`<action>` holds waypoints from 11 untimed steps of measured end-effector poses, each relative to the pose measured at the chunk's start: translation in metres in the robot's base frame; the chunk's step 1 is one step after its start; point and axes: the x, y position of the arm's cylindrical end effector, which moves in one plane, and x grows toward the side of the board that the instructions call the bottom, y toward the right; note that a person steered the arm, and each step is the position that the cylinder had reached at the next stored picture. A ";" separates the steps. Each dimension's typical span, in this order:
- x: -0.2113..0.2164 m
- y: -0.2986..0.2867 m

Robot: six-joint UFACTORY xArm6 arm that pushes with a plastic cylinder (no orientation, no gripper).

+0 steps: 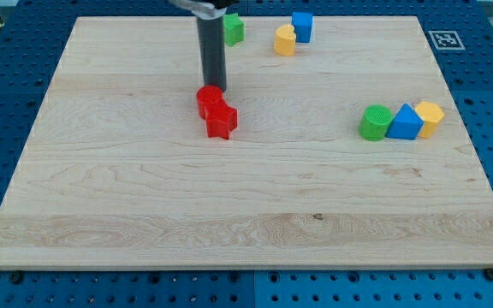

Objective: Push the red blocks towards the right

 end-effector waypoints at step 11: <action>0.055 0.005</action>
